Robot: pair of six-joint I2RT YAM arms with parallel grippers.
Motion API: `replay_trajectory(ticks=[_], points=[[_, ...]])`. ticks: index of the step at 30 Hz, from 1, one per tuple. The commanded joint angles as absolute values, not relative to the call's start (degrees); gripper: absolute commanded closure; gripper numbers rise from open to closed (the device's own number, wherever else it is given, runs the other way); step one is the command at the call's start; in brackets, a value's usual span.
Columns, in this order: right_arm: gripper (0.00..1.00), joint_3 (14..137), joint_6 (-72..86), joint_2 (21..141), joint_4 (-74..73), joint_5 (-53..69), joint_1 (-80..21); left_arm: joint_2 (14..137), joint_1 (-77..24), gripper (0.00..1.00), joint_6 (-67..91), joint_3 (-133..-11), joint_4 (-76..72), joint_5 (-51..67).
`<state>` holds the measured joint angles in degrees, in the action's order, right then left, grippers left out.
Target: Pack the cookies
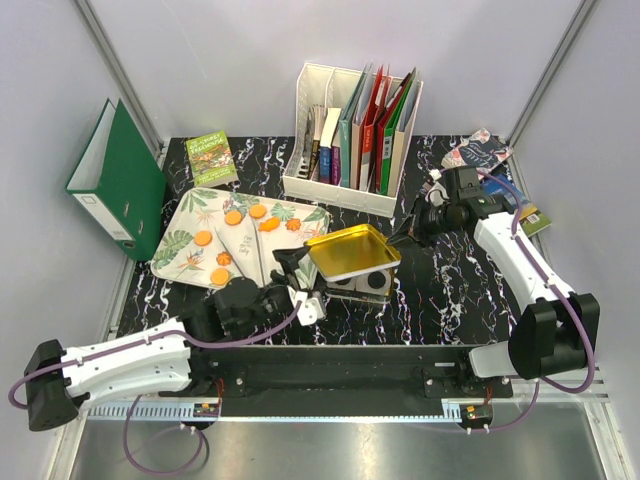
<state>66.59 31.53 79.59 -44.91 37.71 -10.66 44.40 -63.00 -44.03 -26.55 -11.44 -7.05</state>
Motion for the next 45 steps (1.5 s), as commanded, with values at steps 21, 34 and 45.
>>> replay_trajectory(ticks=[21,34,45], points=[[1.00,67.8,31.6,77.5,-44.6,43.2,-11.0,53.1,-64.6,0.15,-45.7,-30.0,-21.3,-6.4],[1.00,67.6,32.1,77.0,-44.6,43.5,-11.0,48.5,-64.6,0.44,-41.7,-29.3,-21.2,-7.3],[1.00,67.3,32.3,76.6,-44.6,43.4,-11.0,49.0,-64.5,0.60,-41.3,-29.6,-20.9,-7.5]])
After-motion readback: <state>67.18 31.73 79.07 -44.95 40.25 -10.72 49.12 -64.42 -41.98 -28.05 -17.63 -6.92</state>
